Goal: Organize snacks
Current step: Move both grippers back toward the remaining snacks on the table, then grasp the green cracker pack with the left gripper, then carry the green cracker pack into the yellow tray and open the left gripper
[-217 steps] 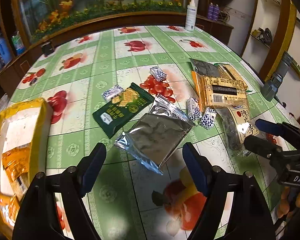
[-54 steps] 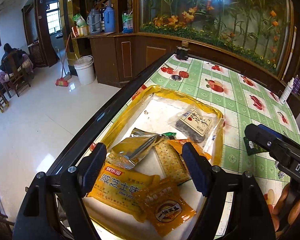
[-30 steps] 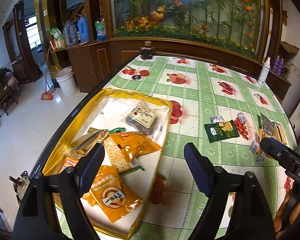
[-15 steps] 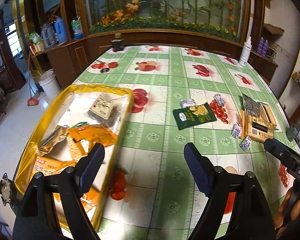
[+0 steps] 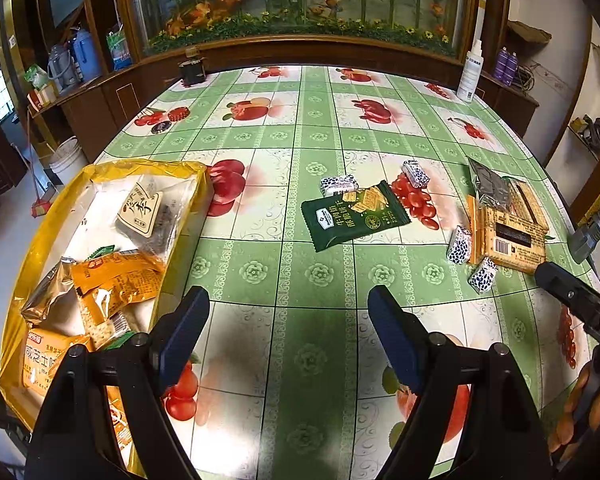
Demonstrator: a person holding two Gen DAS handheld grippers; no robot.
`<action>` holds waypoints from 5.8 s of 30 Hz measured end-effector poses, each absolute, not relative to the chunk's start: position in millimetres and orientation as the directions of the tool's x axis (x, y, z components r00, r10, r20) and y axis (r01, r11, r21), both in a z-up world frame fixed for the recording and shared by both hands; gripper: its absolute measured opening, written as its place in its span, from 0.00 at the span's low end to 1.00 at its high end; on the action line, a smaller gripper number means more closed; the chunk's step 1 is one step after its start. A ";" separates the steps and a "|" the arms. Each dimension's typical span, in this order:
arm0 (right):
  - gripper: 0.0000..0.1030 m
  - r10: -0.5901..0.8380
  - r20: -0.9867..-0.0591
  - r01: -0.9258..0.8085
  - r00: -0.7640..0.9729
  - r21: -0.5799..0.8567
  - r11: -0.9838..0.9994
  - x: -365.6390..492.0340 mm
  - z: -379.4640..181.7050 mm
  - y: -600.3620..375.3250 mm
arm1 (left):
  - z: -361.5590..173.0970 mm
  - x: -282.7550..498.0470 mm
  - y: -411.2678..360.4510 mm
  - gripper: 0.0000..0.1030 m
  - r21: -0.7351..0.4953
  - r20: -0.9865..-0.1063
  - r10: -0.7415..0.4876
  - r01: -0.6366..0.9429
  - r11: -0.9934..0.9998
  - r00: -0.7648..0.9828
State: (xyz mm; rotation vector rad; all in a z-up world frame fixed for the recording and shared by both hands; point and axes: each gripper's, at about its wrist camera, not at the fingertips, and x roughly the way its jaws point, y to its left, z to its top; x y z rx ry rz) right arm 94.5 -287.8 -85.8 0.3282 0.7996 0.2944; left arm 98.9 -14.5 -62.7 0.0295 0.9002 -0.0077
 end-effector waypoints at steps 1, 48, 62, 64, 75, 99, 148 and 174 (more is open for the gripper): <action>0.71 0.374 -0.649 -0.131 0.663 0.391 0.911 96.9 -85.5 -289.0 | -64.1 101.8 -14.7 0.79 0.021 -0.787 0.003 0.022 1.000 0.617; 0.58 0.368 -0.766 -0.334 0.527 0.211 0.919 137.2 -110.9 -221.1 | -108.4 191.8 -91.1 0.83 -0.008 -0.877 -0.226 0.457 0.889 0.423; 0.48 0.353 -0.765 -0.329 0.539 0.195 0.924 138.3 -111.0 -223.2 | -110.4 209.0 -91.9 0.83 0.011 -0.858 -0.206 0.417 0.909 0.470; 0.45 0.334 -0.770 -0.329 0.544 0.170 0.929 137.0 -110.9 -221.6 | -110.1 204.9 -89.2 0.78 0.011 -0.848 -0.212 0.416 0.909 0.485; 0.33 0.315 -0.772 -0.322 0.552 0.151 0.935 127.0 -110.1 -223.0 | -105.0 182.8 -73.8 0.41 -0.003 -0.839 -0.227 0.413 0.911 0.495; 0.32 0.575 -0.629 -0.457 0.523 0.363 0.812 85.3 -63.4 -169.4 | -44.0 62.6 76.3 0.41 -0.082 -0.744 -0.030 -0.047 0.996 0.667; 0.32 0.730 -0.631 -0.695 0.262 0.402 0.597 98.3 -68.4 52.9 | -62.3 30.3 188.7 0.41 -0.090 -0.746 0.147 -0.318 0.944 0.649; 0.60 0.724 -0.579 -0.602 0.374 0.443 0.665 96.5 -52.5 -31.5 | -30.8 20.8 151.6 0.83 -0.073 -0.649 0.160 -0.270 0.960 0.744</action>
